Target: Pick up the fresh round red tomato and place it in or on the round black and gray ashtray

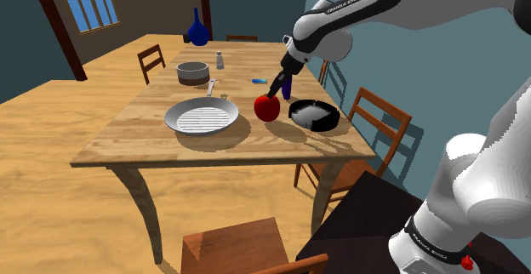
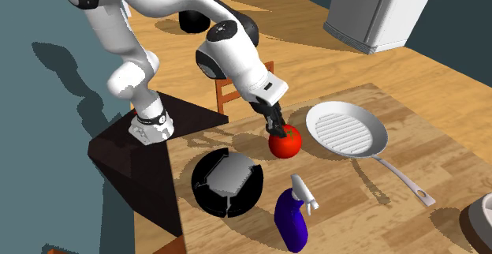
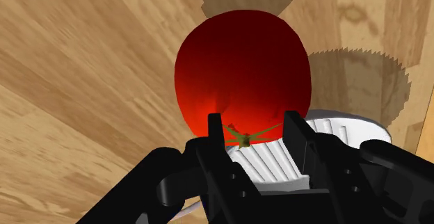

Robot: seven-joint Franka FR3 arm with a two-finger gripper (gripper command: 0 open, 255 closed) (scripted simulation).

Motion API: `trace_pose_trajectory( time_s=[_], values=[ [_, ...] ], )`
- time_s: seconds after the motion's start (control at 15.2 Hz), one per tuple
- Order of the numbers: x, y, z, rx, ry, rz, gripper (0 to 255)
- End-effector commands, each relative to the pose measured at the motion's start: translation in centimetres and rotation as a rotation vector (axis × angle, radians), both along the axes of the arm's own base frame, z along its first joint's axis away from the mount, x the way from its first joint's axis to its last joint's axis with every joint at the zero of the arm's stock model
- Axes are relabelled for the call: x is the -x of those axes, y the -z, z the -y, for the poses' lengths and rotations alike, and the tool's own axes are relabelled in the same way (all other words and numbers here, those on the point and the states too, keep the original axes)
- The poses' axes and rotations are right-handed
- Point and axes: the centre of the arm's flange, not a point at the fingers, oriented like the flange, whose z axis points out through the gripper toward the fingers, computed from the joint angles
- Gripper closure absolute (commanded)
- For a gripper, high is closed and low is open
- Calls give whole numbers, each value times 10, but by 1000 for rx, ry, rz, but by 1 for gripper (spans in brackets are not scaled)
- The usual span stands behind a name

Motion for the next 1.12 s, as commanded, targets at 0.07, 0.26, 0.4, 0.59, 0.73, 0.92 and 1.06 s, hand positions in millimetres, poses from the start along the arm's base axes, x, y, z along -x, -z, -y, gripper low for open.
trace_pose_trajectory(
  time_s=[0.07,0.26,0.4,0.59,0.73,0.92,1.06],
  values=[
    [1,-17,1,0,0,0,255],
    [1,-33,1,0,0,0,255],
    [1,-43,1,0,0,0,255],
    [1,-59,1,0,0,0,255],
    [1,-69,1,0,0,0,255],
    [1,-85,1,0,0,0,255],
    [1,-96,1,0,0,0,255]
  ],
)
